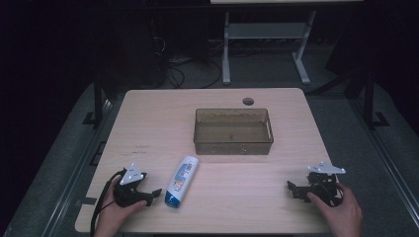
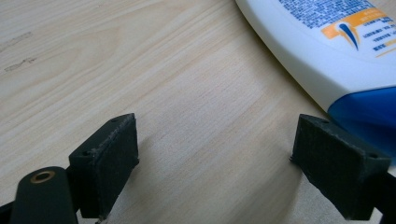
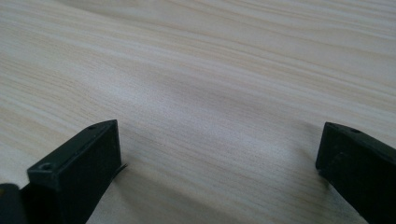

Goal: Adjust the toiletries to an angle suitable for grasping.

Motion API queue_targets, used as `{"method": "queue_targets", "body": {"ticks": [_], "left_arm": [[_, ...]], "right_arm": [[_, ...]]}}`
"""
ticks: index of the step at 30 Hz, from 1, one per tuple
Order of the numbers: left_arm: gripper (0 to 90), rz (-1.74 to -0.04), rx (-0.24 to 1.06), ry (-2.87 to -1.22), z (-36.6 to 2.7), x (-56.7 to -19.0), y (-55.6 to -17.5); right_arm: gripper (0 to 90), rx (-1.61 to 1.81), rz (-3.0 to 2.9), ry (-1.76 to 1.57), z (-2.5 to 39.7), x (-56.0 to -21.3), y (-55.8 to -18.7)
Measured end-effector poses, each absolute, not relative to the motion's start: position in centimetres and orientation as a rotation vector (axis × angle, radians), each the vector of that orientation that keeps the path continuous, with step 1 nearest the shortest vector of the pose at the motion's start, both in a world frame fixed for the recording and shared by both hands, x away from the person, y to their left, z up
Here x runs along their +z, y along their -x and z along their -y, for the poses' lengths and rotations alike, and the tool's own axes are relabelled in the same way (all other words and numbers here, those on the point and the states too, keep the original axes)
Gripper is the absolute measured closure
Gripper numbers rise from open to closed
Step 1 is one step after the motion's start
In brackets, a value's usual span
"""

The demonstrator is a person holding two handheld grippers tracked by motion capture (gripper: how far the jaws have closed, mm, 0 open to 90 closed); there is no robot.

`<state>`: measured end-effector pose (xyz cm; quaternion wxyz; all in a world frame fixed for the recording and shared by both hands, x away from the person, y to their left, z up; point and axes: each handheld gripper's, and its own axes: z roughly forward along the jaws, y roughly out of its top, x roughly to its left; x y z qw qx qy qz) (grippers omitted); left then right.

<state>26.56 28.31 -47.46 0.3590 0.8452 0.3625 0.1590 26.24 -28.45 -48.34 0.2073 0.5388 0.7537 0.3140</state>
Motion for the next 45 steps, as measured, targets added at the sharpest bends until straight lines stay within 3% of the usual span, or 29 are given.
{"method": "queue_targets", "body": {"ticks": [6, 15, 17, 22, 23, 26, 28, 29, 30, 32, 34, 38, 45], "left_arm": [[14.6, -0.929, 0.407, -2.175, -28.3, -47.4, -26.6], [27.4, -0.92, 0.393, -2.181, -28.5, -47.1, -26.5], [34.7, -0.919, 0.374, -2.177, -28.6, -47.0, -26.5], [43.6, -0.932, 0.345, -2.171, -28.7, -46.7, -26.5], [49.0, -0.929, 0.339, -2.169, -28.7, -46.6, -26.5], [53.1, -0.934, 0.333, -2.17, -28.6, -46.2, -26.5], [63.4, -0.932, 0.325, -2.152, -28.7, -45.9, -26.5], [63.4, -0.93, 0.313, -2.142, -28.7, -45.8, -26.5], [71.6, -0.939, 0.285, -2.134, -28.8, -45.5, -26.6], [74.3, -0.936, 0.28, -2.104, -28.8, -45.0, -26.7], [84.3, -0.929, 0.27, -2.103, -28.7, -44.7, -26.8], [89.8, -0.933, 0.235, -2.09, -28.6, -44.1, -27.2], [90.0, -0.909, 0.202, -2.1, -27.6, -43.2, -27.5]], "right_arm": [[0.0, 0.876, -2.099, -1.5, 28.4, -48.3, -26.4], [0.0, 0.874, -2.095, -1.506, 28.4, -48.3, -26.5], [0.0, 0.874, -2.095, -1.506, 28.4, -48.3, -26.5], [0.0, 0.874, -2.095, -1.506, 28.4, -48.3, -26.5], [0.0, 0.874, -2.095, -1.506, 28.4, -48.3, -26.5], [0.0, 0.874, -2.095, -1.506, 28.4, -48.3, -26.5], [0.0, 0.874, -2.095, -1.506, 28.4, -48.3, -26.5], [0.0, 0.874, -2.095, -1.506, 28.4, -48.3, -26.5], [0.0, 0.874, -2.095, -1.506, 28.4, -48.3, -26.5], [0.0, 0.874, -2.095, -1.506, 28.4, -48.3, -26.5], [0.0, 0.874, -2.095, -1.506, 28.4, -48.3, -26.5], [0.0, 0.874, -2.095, -1.506, 28.4, -48.3, -26.5], [0.0, 0.875, -2.097, -1.504, 28.4, -48.3, -26.5]]}}
